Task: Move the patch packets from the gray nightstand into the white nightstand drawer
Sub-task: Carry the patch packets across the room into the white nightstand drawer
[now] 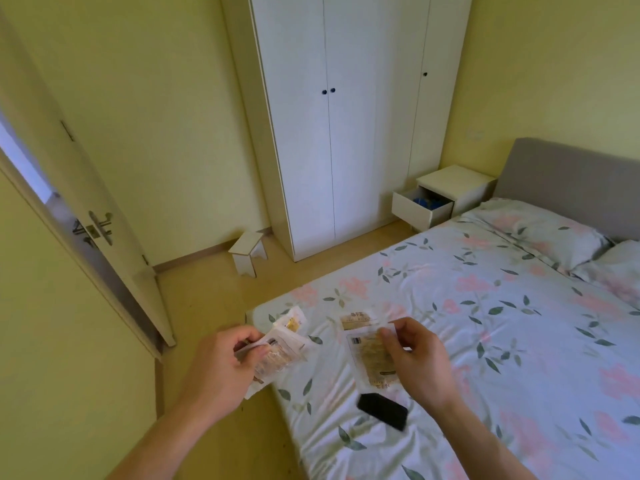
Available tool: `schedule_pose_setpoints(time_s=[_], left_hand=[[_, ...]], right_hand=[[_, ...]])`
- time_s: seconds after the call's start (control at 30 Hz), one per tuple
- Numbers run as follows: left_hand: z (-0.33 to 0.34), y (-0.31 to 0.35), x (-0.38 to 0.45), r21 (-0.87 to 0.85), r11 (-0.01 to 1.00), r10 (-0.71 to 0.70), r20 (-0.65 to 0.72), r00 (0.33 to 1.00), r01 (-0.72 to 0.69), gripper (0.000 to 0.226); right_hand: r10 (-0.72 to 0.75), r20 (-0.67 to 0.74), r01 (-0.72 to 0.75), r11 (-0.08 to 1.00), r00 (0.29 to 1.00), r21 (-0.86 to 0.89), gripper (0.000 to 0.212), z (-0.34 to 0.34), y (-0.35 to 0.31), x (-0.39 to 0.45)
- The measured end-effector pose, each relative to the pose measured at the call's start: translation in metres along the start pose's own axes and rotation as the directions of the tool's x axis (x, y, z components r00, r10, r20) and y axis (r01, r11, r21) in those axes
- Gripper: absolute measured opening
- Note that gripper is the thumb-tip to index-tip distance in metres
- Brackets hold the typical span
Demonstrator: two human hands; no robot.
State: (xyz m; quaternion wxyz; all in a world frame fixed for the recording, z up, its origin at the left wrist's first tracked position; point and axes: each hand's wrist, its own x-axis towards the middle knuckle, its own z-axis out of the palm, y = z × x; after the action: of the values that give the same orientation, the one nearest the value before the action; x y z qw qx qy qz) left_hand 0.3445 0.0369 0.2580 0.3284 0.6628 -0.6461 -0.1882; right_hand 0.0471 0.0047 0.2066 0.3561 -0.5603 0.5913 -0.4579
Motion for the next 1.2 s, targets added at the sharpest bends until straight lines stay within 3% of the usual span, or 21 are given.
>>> schedule_pose_setpoints(time_s=[0.23,0.67,0.93,1.07,1.2], left_hand=[[-0.031,-0.061,0.109,-0.023,1.0,-0.009,-0.038,0.999,0.008,0.023],[-0.107,-0.214,0.342,-0.031,0.992,0.126,0.076,0.989,-0.124,0.023],[-0.103,-0.253,0.48,-0.112,0.969,0.238,0.215,0.947,-0.218,0.024],[-0.095,-0.283,0.553,-0.12,0.963,0.263,0.228,0.938,-0.241,0.029],[-0.093,-0.315,0.626,-0.099,0.97,0.24,0.233,0.942,-0.223,0.019]], right_hand=[[-0.023,0.022,0.023,1.0,0.999,-0.013,0.018,0.076,-0.035,0.099],[0.03,-0.156,-0.034,0.999,0.987,-0.024,0.017,0.265,-0.081,0.239],[0.123,-0.315,-0.146,0.988,0.941,-0.05,0.016,0.321,-0.083,0.316],[0.142,-0.341,-0.162,0.986,0.929,-0.03,0.015,0.358,-0.067,0.383],[0.18,-0.339,-0.184,0.983,0.923,0.019,0.015,0.408,-0.054,0.457]])
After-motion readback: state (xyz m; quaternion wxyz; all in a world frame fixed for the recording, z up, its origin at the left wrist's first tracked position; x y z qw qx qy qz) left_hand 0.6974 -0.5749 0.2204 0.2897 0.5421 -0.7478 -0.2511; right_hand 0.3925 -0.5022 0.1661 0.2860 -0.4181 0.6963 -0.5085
